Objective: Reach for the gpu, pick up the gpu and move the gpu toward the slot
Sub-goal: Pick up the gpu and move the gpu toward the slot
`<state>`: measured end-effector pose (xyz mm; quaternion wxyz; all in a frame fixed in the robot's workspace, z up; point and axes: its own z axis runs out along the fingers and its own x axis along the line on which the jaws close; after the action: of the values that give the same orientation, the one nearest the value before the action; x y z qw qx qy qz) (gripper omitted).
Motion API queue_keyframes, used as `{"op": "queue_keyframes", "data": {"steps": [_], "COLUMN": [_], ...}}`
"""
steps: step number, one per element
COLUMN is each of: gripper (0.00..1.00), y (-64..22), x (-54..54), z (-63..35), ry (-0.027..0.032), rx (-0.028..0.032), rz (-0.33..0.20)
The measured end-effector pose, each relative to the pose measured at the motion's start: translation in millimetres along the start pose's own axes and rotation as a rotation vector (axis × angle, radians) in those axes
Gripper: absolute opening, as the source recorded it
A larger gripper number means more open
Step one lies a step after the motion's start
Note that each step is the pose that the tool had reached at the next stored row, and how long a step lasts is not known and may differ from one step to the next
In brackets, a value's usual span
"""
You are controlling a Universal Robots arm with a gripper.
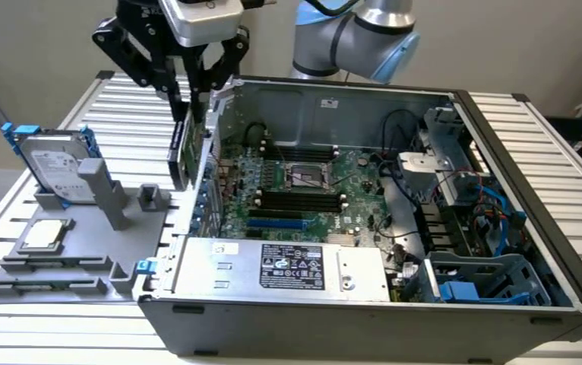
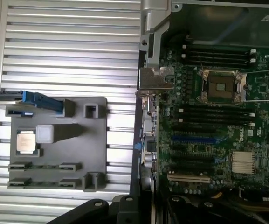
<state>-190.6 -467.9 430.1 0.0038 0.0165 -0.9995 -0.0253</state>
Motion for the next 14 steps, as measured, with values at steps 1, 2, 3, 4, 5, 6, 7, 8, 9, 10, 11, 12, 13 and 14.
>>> {"op": "queue_keyframes", "data": {"steps": [1, 2, 3, 4, 5, 6, 7, 8, 9, 10, 11, 12, 13, 14], "gripper": [0.26, 0.26, 0.26, 0.26, 0.26, 0.26, 0.26, 0.26, 0.26, 0.26, 0.26, 0.26, 0.26, 0.26], "y": [-0.1, -0.3, -0.4, -0.6, -0.7, -0.9, -1.0, -1.2, -1.3, -1.4, -1.3, -1.3, -1.1, -0.9], "x": [-4.7, -9.2, -13.7, -18.3, -22.7, -27.4, -31.8, -36.4, -40.8, -45.7, -50.2, -54.8, -59.1, -63.6], "z": [0.0, -0.1, -0.2, -0.2, -0.2, -0.3, -0.4, -0.4, -0.4, -0.5, -0.5, -0.5, -0.4, -0.3], "ry": [-0.0002, -0.0002, -0.0002, -0.0003, -0.0003, -0.0004, -0.0004, -0.0003, -0.0003, -0.0002, -0.0002, -0.0001, 0.0000, 0.0000], "rx": [-0.0021, -0.0038, -0.0055, -0.0070, -0.0082, -0.0093, -0.0100, -0.0106, -0.0110, -0.0111, -0.0110, -0.0111, -0.0111, -0.0111], "rz": [0.000, 0.000, 0.000, 0.000, 0.000, 0.000, 0.000, 0.000, 0.000, 0.000, 0.000, 0.000, 0.000, 0.000]}}
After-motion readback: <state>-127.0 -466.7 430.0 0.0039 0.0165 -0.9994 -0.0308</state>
